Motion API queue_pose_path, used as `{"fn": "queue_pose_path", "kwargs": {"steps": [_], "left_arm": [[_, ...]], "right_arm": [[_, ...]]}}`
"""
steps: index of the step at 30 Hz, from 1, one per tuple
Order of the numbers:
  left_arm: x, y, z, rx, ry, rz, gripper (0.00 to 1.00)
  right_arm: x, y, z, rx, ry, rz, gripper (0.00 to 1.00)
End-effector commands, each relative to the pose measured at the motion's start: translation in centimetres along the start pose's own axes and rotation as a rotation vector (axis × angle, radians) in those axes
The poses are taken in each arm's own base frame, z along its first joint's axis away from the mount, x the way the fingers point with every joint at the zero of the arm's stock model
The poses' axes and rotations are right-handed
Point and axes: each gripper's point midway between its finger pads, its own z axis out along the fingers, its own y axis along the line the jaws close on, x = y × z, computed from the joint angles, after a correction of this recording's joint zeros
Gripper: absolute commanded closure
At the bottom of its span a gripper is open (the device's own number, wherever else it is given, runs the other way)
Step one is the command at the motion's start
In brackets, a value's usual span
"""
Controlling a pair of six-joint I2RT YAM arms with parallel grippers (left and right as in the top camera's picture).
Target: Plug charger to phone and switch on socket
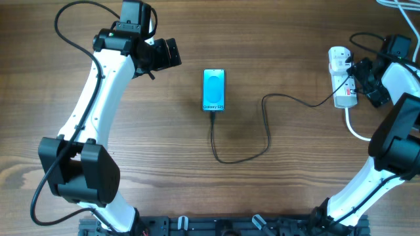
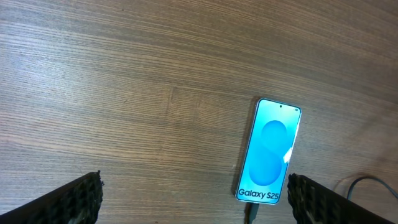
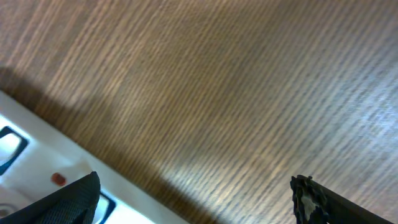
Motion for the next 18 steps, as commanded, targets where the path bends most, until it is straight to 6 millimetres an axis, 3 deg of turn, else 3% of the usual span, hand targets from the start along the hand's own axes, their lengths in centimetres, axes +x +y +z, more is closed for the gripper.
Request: {"fn": "queue_pose_path", "kwargs": {"steps": [1, 18], "left_arm": [[0.0, 0.5, 0.4, -0.014, 0.004, -0.018, 0.00], [0.0, 0.5, 0.4, -0.014, 0.004, -0.018, 0.00]], "right_arm": [[1.5, 1.5, 0.6, -0.059, 0.066, -0.048, 0.00], [3.4, 1.4, 0.4, -0.064, 0.150, -0.043, 0.00]]}}
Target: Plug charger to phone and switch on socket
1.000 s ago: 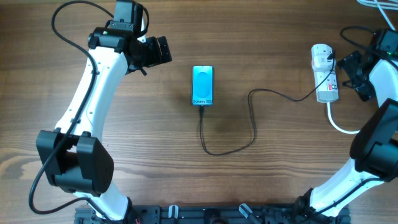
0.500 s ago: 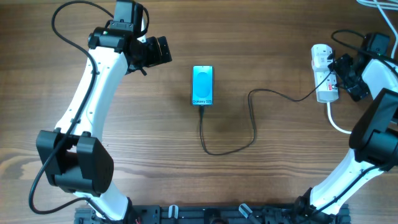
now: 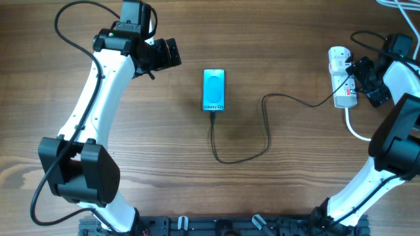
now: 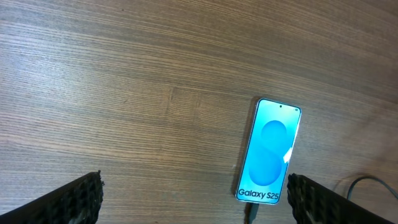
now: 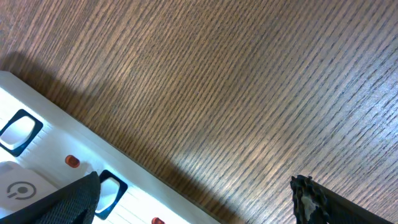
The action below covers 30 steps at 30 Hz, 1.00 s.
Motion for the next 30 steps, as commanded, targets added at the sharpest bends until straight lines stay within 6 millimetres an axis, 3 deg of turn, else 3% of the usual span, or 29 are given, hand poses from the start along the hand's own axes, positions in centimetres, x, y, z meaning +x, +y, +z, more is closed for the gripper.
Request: {"fn": "queue_pose_path", "kwargs": {"steps": [1, 12, 17, 20, 28, 30], "left_arm": [[0.0, 0.5, 0.4, -0.014, 0.004, -0.018, 0.00], [0.0, 0.5, 0.4, -0.014, 0.004, -0.018, 0.00], [0.0, 0.5, 0.4, -0.014, 0.004, -0.018, 0.00], [0.0, 0.5, 0.4, -0.014, 0.004, -0.018, 0.00], [0.0, 0.5, 0.4, -0.014, 0.004, -0.018, 0.00], [0.0, 0.5, 0.4, -0.014, 0.004, -0.018, 0.00]], "right_arm": [[2.8, 1.2, 0.9, -0.051, 0.108, -0.040, 0.00], [3.3, 0.9, 0.7, -0.041, 0.135, -0.039, 0.00], [3.3, 0.6, -1.0, -0.040, 0.135, -0.035, 0.00], [3.2, 0.6, -3.0, -0.046, 0.127, -0.035, 0.00], [3.5, 1.8, -11.7, -0.187, 0.099, -0.038, 0.00], [3.8, 1.6, -13.0, -0.197, 0.099, -0.039, 0.00]]}}
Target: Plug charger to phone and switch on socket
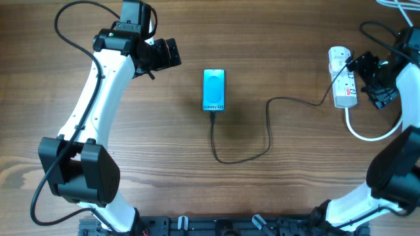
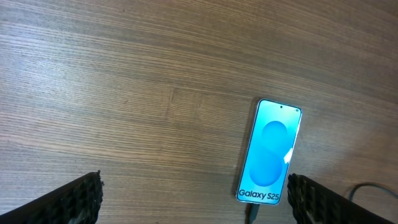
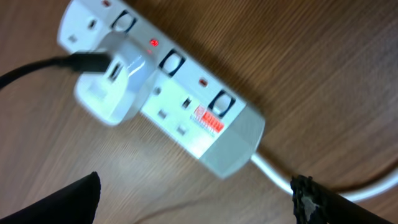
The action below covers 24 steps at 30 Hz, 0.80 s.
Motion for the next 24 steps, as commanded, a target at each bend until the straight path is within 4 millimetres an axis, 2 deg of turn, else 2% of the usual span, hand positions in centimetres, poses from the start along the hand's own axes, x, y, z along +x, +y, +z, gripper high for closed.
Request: {"fn": "queue_pose_path", "kwargs": {"steps": [1, 4, 9, 11, 14, 17, 20, 24], "left_arm": [[0.0, 0.4, 0.4, -0.012, 0.005, -0.017, 0.00], [0.0, 0.4, 0.4, -0.012, 0.005, -0.017, 0.00], [0.0, 0.4, 0.4, -0.012, 0.005, -0.017, 0.00], [0.0, 0.4, 0.4, -0.012, 0.005, -0.017, 0.00], [0.0, 0.4, 0.4, -0.012, 0.005, -0.017, 0.00], [0.0, 0.4, 0.4, -0.012, 0.005, -0.017, 0.00], [0.0, 0.4, 0.4, -0.012, 0.005, -0.017, 0.00], [0.0, 0.4, 0.4, -0.012, 0.005, -0.017, 0.00]], "right_arm": [[1.2, 0.8, -3.2, -0.054, -0.005, -0.023, 0.00], [2.1, 0.4, -4.6, -0.046, 0.007, -0.031, 0.00], [3.7, -0.2, -4.8, -0.018, 0.060, -0.052, 0.00], [4.3, 0.3, -5.1, -0.023, 0.065, -0.094, 0.00], [6.3, 2.2, -6.3, -0.043, 0.068, -0.167, 0.00], [8.7, 4.4, -8.1, -0.074, 0.025, -0.272, 0.00], [11.0, 5.8, -11.8, -0.136, -0.070, -0.407, 0.01], [14.0, 6.2, -16.3, -0.240, -0.155, -0.540, 0.00]]}}
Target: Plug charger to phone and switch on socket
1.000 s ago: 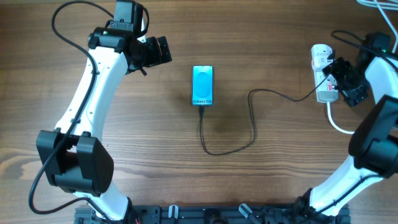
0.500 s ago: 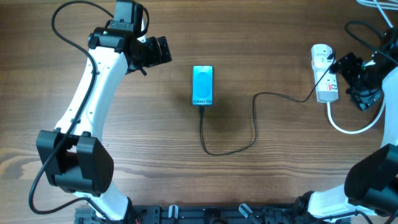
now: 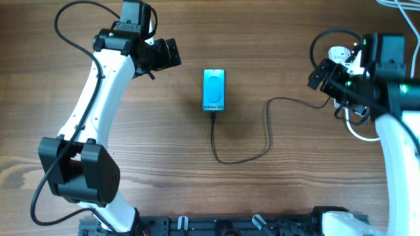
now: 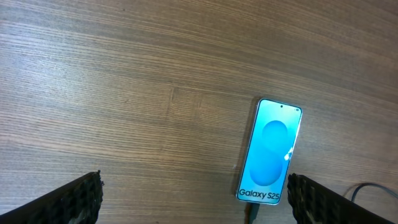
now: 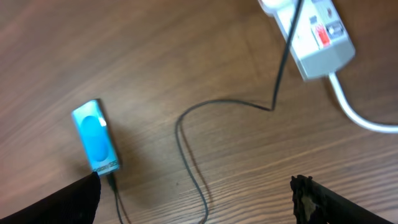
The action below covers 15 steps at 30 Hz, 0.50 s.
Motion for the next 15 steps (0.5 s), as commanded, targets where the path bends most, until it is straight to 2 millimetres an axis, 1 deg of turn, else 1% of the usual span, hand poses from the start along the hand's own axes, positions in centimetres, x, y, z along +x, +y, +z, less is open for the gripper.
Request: {"fn": "queue_pose_path", "kwargs": {"steps": [1, 2, 3, 4, 6, 8, 12, 15], "left_arm": [[0.0, 0.4, 0.4, -0.012, 0.005, -0.018, 0.00], [0.0, 0.4, 0.4, -0.012, 0.005, -0.018, 0.00], [0.0, 0.4, 0.4, -0.012, 0.005, -0.018, 0.00], [0.0, 0.4, 0.4, -0.012, 0.005, -0.018, 0.00], [0.0, 0.4, 0.4, -0.012, 0.005, -0.018, 0.00], [0.0, 0.4, 0.4, -0.012, 0.005, -0.018, 0.00], [0.0, 0.4, 0.4, -0.012, 0.005, -0.018, 0.00], [0.0, 0.4, 0.4, -0.012, 0.005, -0.018, 0.00]], "right_arm": [[2.0, 1.0, -3.1, -0.045, -0.070, -0.117, 0.00], [2.7, 1.2, -3.6, -0.060, -0.081, -0.131, 0.00], [3.9, 1.2, -4.3, -0.076, -0.086, -0.147, 0.00], [4.6, 1.2, -4.5, -0.091, -0.081, -0.152, 0.00], [6.3, 0.6, -4.6, -0.096, -0.039, -0.150, 0.00], [7.5, -0.1, -4.4, -0.068, 0.015, -0.147, 0.00], [7.5, 0.0, -3.5, -0.060, 0.048, -0.141, 0.00], [7.5, -0.2, -2.5, -0.033, 0.082, -0.145, 0.00]]}}
